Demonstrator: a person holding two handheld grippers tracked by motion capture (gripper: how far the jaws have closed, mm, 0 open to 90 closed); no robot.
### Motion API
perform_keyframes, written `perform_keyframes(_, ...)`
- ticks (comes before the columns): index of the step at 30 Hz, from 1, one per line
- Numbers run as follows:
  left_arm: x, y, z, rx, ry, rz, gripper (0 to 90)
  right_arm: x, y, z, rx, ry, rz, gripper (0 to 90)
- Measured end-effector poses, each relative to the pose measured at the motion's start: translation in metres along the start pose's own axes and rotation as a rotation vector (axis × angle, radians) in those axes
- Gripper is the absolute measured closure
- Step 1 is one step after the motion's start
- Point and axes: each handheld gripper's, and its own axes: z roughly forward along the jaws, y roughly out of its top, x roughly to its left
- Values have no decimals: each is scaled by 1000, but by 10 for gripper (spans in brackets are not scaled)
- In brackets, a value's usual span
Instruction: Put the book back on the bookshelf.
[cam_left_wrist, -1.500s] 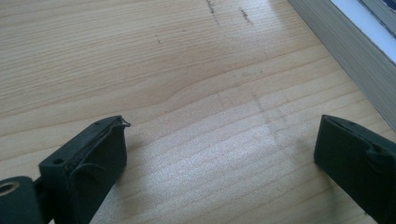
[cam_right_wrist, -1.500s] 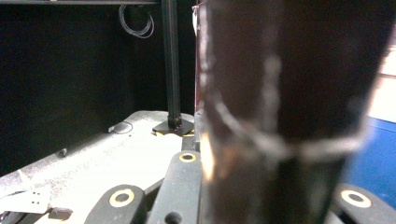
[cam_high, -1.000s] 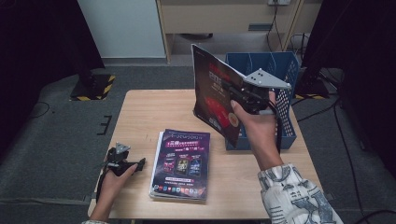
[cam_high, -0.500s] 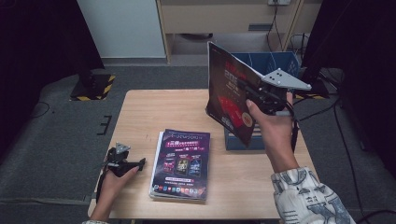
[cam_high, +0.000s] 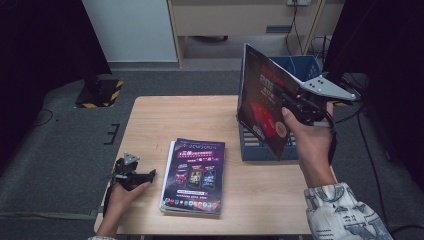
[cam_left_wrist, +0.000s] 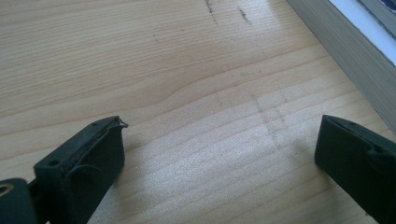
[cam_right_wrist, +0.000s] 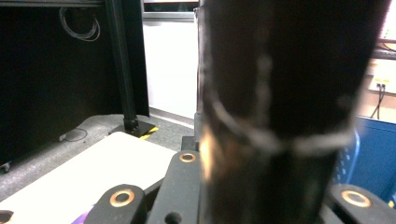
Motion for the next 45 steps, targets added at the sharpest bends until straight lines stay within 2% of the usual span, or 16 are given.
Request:
perform_keyframes(11,0,0,0,0,0,0,8,-9,1,-5,13,-44,-1,866)
perform_keyframes(18,0,0,0,0,0,0,8,-15,1,0,25,-84,2,866)
perform_keyframes(22,0,0,0,0,0,0,7,-19,0,14,32,-109,26,866)
perform_keyframes(25,0,0,0,0,0,1,7,-20,0,22,38,-125,25,866)
perform_keyframes(27,0,0,0,1,0,0,6,-21,-1,33,44,-163,20,866)
perform_keyframes(29,0,0,0,1,0,-1,6,-21,-1,36,45,-171,25,866)
perform_keyframes(33,0,0,0,1,0,-1,5,-20,-4,50,60,-217,14,866)
perform_keyframes(40,0,0,0,2,-1,0,4,-21,-14,75,34,-231,54,866)
perform_keyframes(45,0,0,0,3,-1,1,0,-20,-19,86,45,-241,57,865)
